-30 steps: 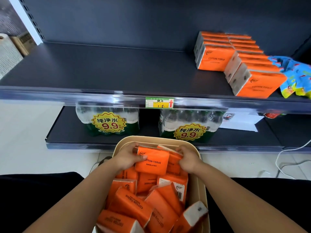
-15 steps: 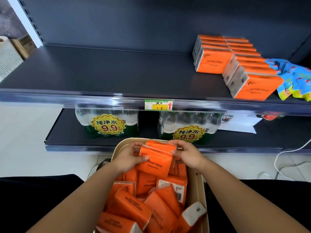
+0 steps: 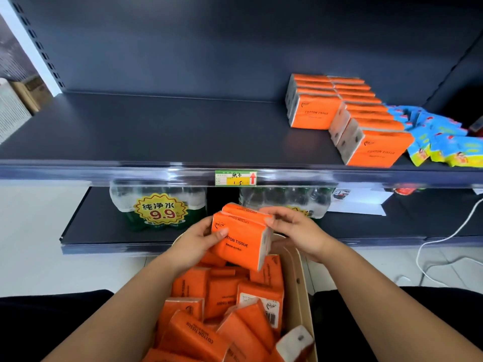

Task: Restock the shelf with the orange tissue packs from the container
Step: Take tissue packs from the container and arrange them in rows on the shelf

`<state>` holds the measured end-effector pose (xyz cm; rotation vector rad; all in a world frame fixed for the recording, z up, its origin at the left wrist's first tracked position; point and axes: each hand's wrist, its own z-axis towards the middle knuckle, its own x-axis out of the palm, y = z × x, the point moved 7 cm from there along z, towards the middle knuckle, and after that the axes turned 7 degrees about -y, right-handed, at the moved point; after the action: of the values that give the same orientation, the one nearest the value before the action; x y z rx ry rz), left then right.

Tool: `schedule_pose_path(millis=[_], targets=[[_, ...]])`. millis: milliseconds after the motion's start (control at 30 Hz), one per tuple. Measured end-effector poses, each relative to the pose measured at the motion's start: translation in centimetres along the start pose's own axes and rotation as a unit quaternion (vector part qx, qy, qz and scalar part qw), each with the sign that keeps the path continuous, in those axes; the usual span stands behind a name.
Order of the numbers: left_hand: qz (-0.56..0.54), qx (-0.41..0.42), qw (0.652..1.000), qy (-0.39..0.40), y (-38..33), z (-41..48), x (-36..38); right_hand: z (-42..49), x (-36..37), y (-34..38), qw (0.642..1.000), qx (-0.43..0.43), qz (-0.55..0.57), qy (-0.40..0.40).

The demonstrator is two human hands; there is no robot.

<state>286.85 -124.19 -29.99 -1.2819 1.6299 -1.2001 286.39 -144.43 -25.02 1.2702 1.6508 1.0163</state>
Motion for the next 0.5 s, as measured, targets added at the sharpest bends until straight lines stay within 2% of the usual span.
schedule_pose_path(millis=[67, 233, 500], targets=[[0.001, 0.022, 1.000, -0.013, -1.5, -0.2, 0.4, -0.4, -0.3, 0.9, 1.000, -0.022, -0.016, 0.006], [0.003, 0.072, 0.996, -0.046, -4.6, -0.3, 1.1, -0.7, -0.6, 2.7, 0.982, -0.076, -0.176, -0.005], [0.059, 0.175, 0.982, -0.051, -12.4, 0.9, 3.6, -1.5, -5.3, 8.6, 0.969, -0.164, -0.176, -0.062]])
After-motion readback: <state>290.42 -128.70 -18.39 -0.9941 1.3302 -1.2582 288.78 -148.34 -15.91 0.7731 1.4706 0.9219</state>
